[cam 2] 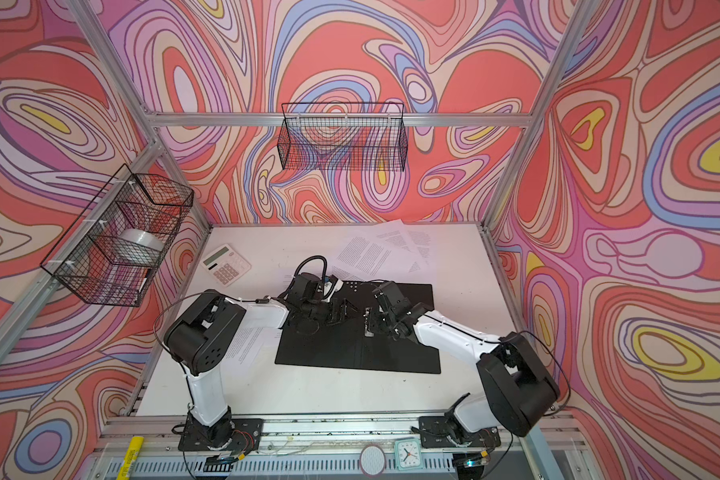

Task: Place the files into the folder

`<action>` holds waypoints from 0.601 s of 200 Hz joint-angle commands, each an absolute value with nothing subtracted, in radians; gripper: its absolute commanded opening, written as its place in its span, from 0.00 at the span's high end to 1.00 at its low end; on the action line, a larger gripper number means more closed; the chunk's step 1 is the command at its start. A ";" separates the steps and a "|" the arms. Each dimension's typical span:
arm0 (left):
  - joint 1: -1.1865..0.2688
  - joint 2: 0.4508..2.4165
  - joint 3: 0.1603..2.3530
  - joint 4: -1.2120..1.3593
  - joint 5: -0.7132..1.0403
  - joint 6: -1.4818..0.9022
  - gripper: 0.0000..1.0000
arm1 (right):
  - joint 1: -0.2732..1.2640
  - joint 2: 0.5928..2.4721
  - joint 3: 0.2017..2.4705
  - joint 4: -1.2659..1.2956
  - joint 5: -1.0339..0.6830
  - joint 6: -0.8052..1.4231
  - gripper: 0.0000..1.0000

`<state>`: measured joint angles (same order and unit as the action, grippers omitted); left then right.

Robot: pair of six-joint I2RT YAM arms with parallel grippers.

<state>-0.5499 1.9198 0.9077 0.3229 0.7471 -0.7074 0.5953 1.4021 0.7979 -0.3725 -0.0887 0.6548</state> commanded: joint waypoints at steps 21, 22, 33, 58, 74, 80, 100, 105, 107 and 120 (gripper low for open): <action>-0.528 2.030 0.807 -0.018 0.566 -0.729 0.10 | 0.589 1.306 0.721 -0.458 -0.090 0.619 0.83; -0.528 2.029 0.807 -0.018 0.566 -0.729 0.10 | 0.590 1.307 0.720 -0.455 -0.094 0.618 0.84; -0.528 2.025 0.808 -0.017 0.569 -0.729 0.10 | 0.590 1.320 0.700 -0.418 -0.131 0.615 0.92; -0.528 2.020 0.809 -0.020 0.580 -0.728 0.10 | 0.589 1.359 0.666 -0.300 -0.231 0.626 0.96; -0.528 2.017 0.811 -0.024 0.580 -0.726 0.10 | 0.590 1.397 0.674 -0.243 -0.271 0.629 0.96; -0.528 2.018 0.811 -0.022 0.580 -0.726 0.10 | 0.590 1.417 0.682 -0.226 -0.286 0.629 0.96; -0.528 2.018 0.807 -0.012 0.586 -0.731 0.10 | 0.589 1.474 0.708 -0.178 -0.334 0.630 0.95; -0.528 2.019 0.806 -0.006 0.591 -0.734 0.09 | 0.590 1.485 0.713 -0.167 -0.343 0.630 0.94; -0.528 2.019 0.805 -0.003 0.592 -0.735 0.09 | 0.590 1.488 0.715 -0.163 -0.345 0.629 0.93; -0.528 2.015 0.795 0.018 0.604 -0.746 0.07 | 0.589 1.509 0.732 -0.159 -0.331 0.629 0.91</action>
<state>-0.5488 1.9121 0.9039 0.3279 0.7517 -0.7113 0.5919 1.4765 0.6899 -0.2390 -0.2901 0.6315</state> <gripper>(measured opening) 0.911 0.078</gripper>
